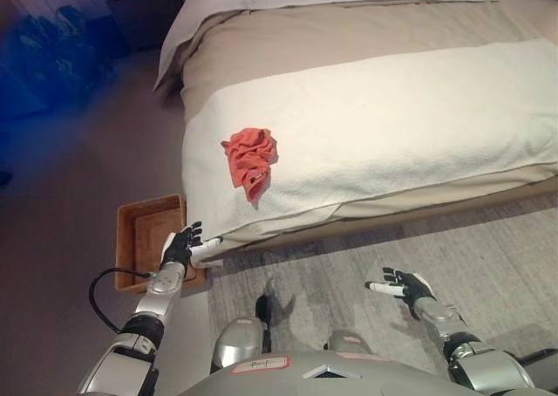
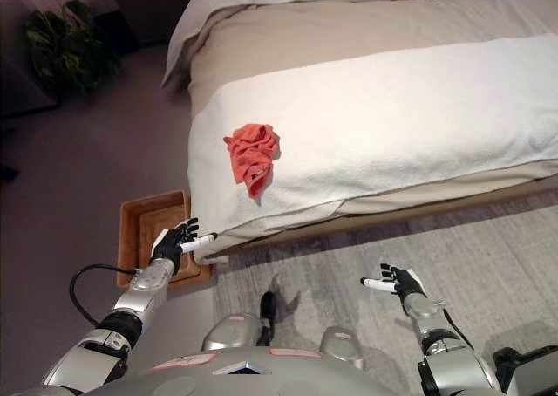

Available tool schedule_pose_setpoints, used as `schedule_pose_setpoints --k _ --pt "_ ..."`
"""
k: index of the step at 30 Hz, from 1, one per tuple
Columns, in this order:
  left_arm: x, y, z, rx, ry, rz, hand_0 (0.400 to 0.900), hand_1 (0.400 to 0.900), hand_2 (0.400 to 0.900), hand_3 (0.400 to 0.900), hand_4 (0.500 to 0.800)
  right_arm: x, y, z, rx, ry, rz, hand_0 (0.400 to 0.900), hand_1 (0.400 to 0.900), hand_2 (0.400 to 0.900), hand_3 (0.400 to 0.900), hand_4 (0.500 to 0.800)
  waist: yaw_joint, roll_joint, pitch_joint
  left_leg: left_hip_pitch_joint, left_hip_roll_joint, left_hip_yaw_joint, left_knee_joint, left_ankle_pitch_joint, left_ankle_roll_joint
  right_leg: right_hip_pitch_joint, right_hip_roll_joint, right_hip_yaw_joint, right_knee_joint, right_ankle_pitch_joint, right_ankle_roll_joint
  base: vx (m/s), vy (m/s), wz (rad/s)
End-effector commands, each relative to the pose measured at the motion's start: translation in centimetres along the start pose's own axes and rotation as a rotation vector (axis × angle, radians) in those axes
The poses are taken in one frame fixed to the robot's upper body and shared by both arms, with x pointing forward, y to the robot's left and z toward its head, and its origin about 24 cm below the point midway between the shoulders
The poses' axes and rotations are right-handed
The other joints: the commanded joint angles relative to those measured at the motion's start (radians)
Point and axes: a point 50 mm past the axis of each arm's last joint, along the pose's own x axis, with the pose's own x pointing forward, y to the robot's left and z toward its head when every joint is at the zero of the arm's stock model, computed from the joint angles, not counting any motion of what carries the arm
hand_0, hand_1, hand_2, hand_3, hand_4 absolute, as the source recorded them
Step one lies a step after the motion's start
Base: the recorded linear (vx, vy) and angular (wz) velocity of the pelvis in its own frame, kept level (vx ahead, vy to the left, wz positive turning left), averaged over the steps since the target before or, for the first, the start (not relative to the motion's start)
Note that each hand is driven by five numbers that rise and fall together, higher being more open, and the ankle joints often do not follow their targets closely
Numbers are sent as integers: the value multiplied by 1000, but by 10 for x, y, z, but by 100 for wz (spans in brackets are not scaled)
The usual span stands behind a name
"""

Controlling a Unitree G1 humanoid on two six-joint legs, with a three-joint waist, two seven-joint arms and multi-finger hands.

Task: Put the clothes on the bed into the basket.

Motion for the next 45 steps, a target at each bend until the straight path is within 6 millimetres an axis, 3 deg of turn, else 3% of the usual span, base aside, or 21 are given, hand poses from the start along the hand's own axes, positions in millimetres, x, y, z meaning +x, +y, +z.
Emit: schedule_pose_setpoints --k 1,2,4,7,14,18,22,24,26,27,31,38,45 --pt "7 33 62 35 -232 88 900 900 900 900 800 1 -16 24 -23 -98 -39 900 900 900 900 800 -21 6 7 9 29 -46 58 -27 -6 30 -79 -52 -17 417 4 311 182 29" --pt "9 34 61 39 -223 92 900 900 900 900 800 0 -16 22 -22 -92 -36 900 900 900 900 800 -38 4 19 49 18 -57 41 -38 -7 -17 -77 -70 -31 335 -9 315 113 27" --pt "9 35 59 39 -214 96 900 900 900 900 800 0 -18 19 -16 -83 -38 900 900 900 900 800 -60 8 23 90 11 -75 20 -49 -11 -80 -63 -83 -117 314 -8 314 37 28" --pt "11 31 59 27 -205 87 900 900 900 900 800 0 -19 17 -6 -76 -43 900 900 900 900 800 -94 -16 40 162 -20 -104 6 -91 -21 -130 -81 -90 -300 356 22 296 -45 32" --pt "11 23 57 49 -205 59 900 900 900 900 800 -5 -20 -6 30 -11 -48 900 900 900 900 800 -155 -39 45 290 -24 -189 -10 -177 -52 -144 -82 -45 -550 459 89 309 -50 49" --pt "13 17 56 102 -184 37 900 900 900 900 800 -8 -20 -20 57 28 -47 900 900 900 900 800 -184 -75 20 334 -21 -213 -8 -211 -71 -131 -72 -26 -532 484 100 281 -84 48" --pt "17 18 61 248 -175 71 900 900 900 900 800 -12 -28 -32 65 70 -81 900 900 900 900 800 -214 -67 -5 364 42 -214 24 -239 -114 -117 -39 -84 -525 410 80 216 -120 48" --pt "25 16 92 369 -236 140 900 900 900 900 800 -14 -32 -39 91 88 -131 900 900 900 900 800 -247 -67 9 332 82 -178 3 -224 -129 -134 -51 -133 -520 402 75 -21 -52 121" --pt "31 5 117 488 -287 186 900 900 900 900 800 -22 -36 -59 134 144 -184 900 900 900 900 800 -288 -61 8 309 147 -44 -16 -217 -153 -142 -77 -187 -521 377 79 -41 -42 92" --pt "32 0 129 500 -321 194 900 900 900 900 800 -23 -38 -62 149 155 -201 900 900 900 900 800 -298 -60 16 289 158 -18 -17 -209 -163 -165 -80 -196 -515 374 79 -81 -64 33" --pt "35 -6 152 507 -339 237 900 900 900 900 800 -22 -39 -60 115 174 -207 900 900 900 900 800 -331 -42 27 282 165 14 -58 -183 -175 -235 -59 -177 -499 382 78 -16 -44 -21" --pt "35 20 169 475 -313 382 900 900 900 900 800 -13 -36 -34 30 95 -164 900 900 900 900 800 -372 -19 27 274 164 91 -87 -183 -180 -383 -4 -112 -455 395 68 -18 -15 -48" --pt "25 69 203 485 -333 599 900 900 900 900 800 -8 -36 -9 -4 -9 -144 900 900 900 900 800 -395 -3 57 194 181 111 -87 -170 -201 -504 15 -102 -442 407 69 -63 -34 -10"
